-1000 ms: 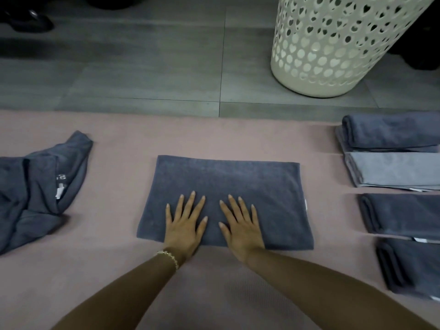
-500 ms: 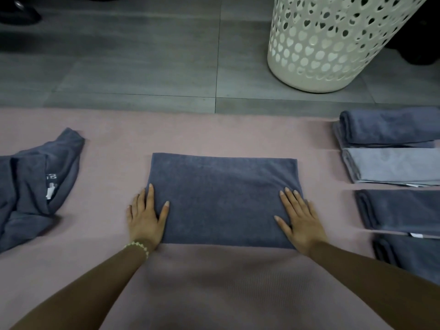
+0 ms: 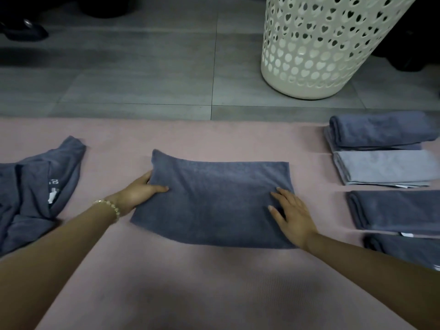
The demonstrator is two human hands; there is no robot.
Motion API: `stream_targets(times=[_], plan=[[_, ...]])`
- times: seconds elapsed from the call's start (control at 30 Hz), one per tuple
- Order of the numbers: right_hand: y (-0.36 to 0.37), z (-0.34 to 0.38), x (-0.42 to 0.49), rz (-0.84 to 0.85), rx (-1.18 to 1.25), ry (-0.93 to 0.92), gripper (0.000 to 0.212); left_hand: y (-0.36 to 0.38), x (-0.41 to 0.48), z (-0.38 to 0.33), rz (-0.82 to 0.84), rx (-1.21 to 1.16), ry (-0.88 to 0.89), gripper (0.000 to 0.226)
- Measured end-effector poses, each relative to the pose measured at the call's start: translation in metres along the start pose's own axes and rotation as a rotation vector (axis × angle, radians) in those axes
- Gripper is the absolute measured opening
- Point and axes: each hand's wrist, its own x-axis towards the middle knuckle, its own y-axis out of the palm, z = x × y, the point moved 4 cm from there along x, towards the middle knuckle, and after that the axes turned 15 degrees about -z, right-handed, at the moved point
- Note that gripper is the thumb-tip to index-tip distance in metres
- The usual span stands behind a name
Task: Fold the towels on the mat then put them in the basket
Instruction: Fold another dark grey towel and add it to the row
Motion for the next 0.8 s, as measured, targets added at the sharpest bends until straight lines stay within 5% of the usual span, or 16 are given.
stream_targets(times=[0.1, 0.23, 0.33, 0.47, 0.63, 0.8], plan=[[-0.010, 0.010, 0.010, -0.054, 0.383, 0.230, 0.031, 0.042, -0.015, -0.048, 0.103, -0.051, 0.130, 0.067], [-0.005, 0.015, 0.019, 0.226, 0.931, 0.846, 0.066, 0.113, -0.045, -0.088, 0.316, -0.077, 0.125, 0.051], [0.007, 0.012, 0.021, 0.276, 1.071, 1.055, 0.079, 0.135, -0.042, -0.091, 0.264, -0.113, 0.149, 0.037], [0.011, 0.028, 0.024, 0.169, 0.909, 0.899, 0.050, 0.133, -0.017, -0.058, -0.034, 0.361, 0.502, 0.045], [0.002, 0.043, 0.021, -0.146, 0.611, 0.541, 0.018, 0.157, -0.009, -0.032, 0.007, 0.783, 0.780, 0.087], [-0.013, -0.001, 0.006, -0.228, 0.538, 0.516, 0.016, 0.196, 0.003, -0.031, 0.023, 0.911, 0.904, 0.093]])
